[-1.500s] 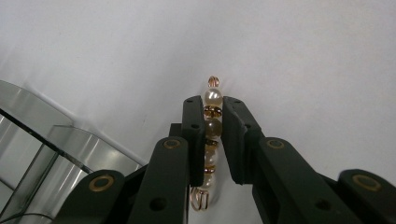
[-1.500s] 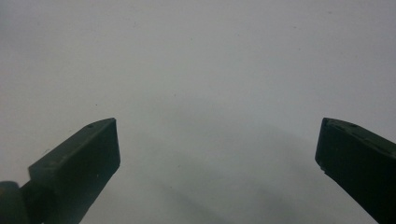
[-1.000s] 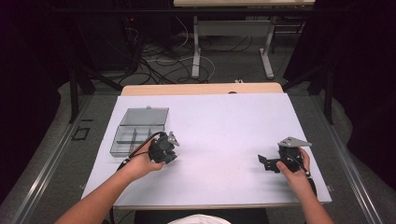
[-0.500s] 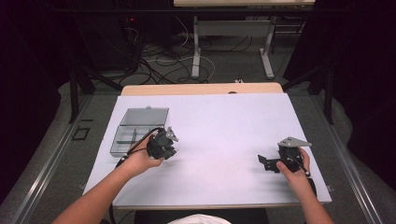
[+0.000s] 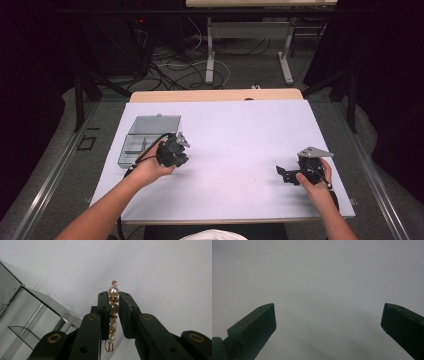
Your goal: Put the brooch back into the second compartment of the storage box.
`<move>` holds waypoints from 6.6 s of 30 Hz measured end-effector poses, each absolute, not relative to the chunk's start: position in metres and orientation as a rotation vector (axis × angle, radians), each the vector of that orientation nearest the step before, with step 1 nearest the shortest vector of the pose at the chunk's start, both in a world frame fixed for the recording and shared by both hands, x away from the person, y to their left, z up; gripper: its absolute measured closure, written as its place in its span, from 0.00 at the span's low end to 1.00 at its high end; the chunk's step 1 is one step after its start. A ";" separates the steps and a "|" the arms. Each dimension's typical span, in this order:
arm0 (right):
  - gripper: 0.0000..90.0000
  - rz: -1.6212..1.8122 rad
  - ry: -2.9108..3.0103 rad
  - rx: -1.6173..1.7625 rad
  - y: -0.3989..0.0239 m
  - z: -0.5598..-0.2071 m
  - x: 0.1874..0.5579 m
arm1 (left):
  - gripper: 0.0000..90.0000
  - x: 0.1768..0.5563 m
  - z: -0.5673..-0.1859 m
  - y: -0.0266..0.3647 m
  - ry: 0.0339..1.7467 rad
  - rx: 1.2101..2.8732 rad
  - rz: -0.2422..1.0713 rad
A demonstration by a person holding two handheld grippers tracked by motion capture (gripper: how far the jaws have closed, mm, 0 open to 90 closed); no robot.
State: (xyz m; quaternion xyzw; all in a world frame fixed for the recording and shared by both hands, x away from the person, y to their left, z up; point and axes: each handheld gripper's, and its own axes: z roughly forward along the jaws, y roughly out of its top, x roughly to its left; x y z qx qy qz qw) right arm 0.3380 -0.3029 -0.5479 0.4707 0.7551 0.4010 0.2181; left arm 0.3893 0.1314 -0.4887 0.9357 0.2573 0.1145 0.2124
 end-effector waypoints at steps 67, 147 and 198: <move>0.00 1.102 2.088 1.303 -0.302 -0.549 0.338 | 0.89 0.427 -0.462 0.210 1.018 2.343 0.463; 0.00 1.101 2.104 1.305 -0.302 -0.550 0.339 | 0.88 0.454 -0.506 0.244 1.146 2.321 0.503; 0.00 1.106 2.106 1.303 -0.301 -0.550 0.338 | 0.48 0.432 -0.484 0.229 1.150 2.157 0.516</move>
